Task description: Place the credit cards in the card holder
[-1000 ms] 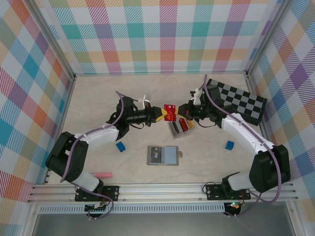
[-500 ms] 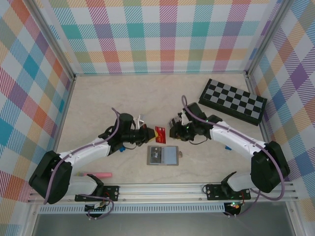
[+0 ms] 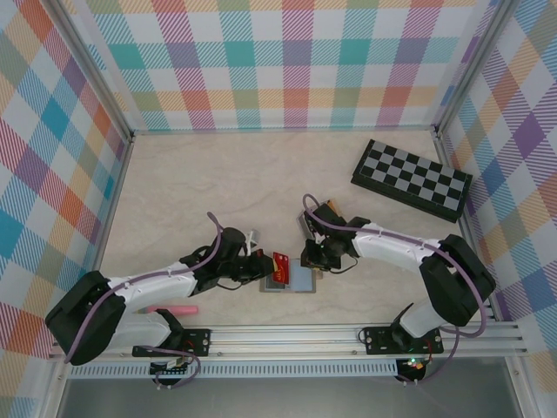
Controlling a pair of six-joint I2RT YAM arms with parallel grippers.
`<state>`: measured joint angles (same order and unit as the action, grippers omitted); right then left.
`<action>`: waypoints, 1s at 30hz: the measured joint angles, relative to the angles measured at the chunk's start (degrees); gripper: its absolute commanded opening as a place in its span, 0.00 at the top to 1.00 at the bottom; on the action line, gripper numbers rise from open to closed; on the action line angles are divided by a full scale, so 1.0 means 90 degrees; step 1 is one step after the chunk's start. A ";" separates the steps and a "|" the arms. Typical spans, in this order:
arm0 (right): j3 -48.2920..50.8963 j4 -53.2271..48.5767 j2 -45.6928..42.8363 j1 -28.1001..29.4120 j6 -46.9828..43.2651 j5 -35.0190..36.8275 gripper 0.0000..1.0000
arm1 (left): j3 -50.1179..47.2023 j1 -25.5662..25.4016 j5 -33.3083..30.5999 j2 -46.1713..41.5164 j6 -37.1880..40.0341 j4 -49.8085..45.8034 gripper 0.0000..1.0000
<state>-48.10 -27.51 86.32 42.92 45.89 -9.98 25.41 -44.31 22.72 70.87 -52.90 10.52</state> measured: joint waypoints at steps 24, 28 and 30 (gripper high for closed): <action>0.0333 0.0073 0.0308 -0.0007 0.0216 0.0277 0.85 | -0.0070 -0.0464 -0.0277 0.1382 -0.0022 0.1302 0.97; 0.0333 0.0078 0.0308 -0.0007 0.0255 0.0274 0.85 | -0.0068 -0.0491 -0.0323 0.1486 -0.0041 0.1355 0.92; 0.0335 0.0080 0.0308 -0.0007 0.0289 0.0274 0.85 | -0.0063 -0.0510 -0.0350 0.1547 -0.0073 0.1370 0.91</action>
<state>-45.08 -26.79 89.10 42.85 48.49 -7.51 24.84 -48.90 19.57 84.79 -53.56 22.85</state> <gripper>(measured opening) 0.152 0.084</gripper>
